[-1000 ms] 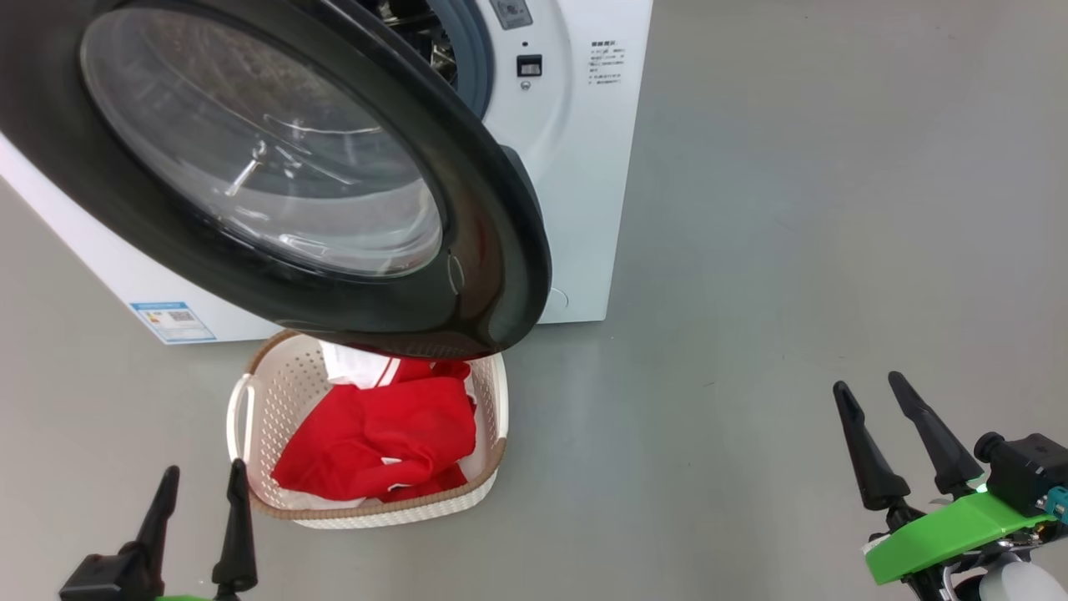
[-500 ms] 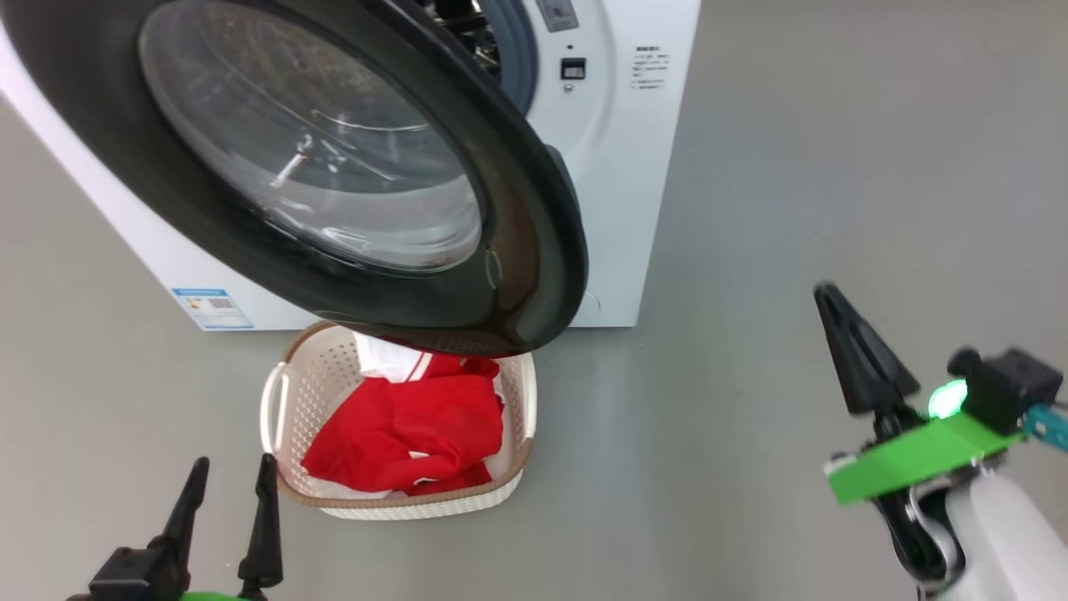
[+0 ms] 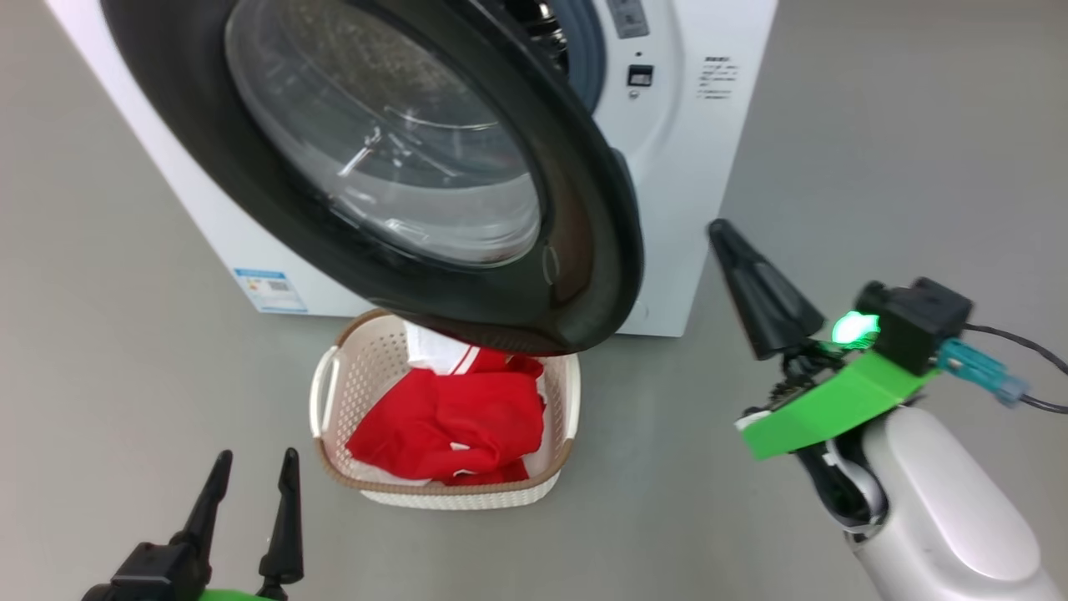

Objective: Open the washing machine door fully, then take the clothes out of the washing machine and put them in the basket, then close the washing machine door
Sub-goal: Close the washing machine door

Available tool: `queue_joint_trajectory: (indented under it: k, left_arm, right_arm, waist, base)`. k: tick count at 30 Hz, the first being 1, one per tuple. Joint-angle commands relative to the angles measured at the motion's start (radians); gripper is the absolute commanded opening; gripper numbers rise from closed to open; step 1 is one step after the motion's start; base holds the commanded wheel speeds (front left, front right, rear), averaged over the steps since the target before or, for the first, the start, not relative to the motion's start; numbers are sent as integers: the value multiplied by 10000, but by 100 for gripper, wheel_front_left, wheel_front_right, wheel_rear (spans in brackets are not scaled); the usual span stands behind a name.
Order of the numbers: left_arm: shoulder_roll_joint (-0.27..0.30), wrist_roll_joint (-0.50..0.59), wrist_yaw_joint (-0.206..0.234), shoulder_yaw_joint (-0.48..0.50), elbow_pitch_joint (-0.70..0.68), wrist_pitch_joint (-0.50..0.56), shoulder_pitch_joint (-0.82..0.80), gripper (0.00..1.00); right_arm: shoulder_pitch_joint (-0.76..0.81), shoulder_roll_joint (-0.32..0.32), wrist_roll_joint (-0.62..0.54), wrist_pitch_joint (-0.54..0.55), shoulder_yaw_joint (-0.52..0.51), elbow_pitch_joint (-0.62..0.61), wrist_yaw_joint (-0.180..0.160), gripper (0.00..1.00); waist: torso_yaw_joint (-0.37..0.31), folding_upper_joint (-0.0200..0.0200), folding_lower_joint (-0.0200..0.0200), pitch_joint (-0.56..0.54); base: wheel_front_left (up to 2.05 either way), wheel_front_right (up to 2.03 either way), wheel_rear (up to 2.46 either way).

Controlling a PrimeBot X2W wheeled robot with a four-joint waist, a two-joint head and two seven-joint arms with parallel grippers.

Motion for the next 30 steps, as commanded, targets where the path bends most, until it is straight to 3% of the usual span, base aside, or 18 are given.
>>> queue_joint_trajectory:
  k: [1,14,30]
  left_arm:
    - [79,-46,-29,249,-294,-122,-206,100]
    - [-4,-217,-29,-236,-227,-122,-653,100]
    - [-13,-673,-29,-557,-289,-122,-1189,100]
  right_arm:
    - [-373,94,118,-48,434,-116,16,0]
    - [-1146,35,656,-48,1877,1284,16,0]
    - [-1954,-86,689,-48,1109,2280,16,0]
  waist:
    - [218,0,0,160]
    - [874,0,0,937]
    - [1283,0,0,1795]
  base:
    - [0,0,0]
    - [0,0,0]
    - [0,0,0]
